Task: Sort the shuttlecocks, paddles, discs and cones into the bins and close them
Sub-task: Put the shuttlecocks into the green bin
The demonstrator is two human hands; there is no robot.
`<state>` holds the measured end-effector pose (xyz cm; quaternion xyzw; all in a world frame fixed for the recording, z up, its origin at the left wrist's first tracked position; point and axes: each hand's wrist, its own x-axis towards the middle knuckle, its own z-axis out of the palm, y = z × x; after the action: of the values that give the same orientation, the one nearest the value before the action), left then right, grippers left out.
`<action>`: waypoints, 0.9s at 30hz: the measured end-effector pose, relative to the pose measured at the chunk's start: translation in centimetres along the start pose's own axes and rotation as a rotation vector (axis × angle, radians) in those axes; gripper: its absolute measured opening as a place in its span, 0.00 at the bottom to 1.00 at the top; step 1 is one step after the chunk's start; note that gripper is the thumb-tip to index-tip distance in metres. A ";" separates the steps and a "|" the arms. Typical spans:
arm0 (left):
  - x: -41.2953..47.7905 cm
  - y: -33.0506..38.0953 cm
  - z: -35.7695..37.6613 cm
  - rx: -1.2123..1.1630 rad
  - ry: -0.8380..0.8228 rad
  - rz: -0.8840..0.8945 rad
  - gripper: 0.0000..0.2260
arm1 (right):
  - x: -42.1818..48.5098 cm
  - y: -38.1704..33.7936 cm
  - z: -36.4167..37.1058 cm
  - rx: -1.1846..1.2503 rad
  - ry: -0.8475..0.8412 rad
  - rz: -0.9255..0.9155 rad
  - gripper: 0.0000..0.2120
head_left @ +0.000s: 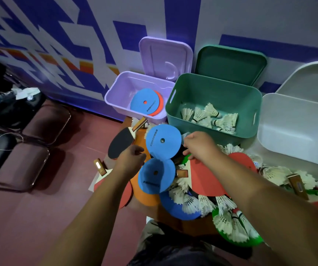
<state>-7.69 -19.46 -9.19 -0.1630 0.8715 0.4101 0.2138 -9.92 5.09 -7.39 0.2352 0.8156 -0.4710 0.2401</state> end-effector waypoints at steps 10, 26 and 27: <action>0.3 -3.7 2.1 0.330 -0.132 -0.170 0.23 | 0.3 -1.1 3.5 0.119 -0.010 0.181 0.15; -0.6 -3.9 -0.1 -0.325 -0.166 -0.288 0.11 | 0.5 -1.9 5.5 0.498 0.059 0.222 0.06; -0.8 -3.5 -0.5 -0.406 -0.178 -0.297 0.10 | 0.4 -2.3 5.3 0.496 0.062 0.199 0.04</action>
<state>-5.50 -21.90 -10.77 -0.2919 0.7158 0.5534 0.3101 -10.73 -0.58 -8.48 0.3801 0.6552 -0.6230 0.1953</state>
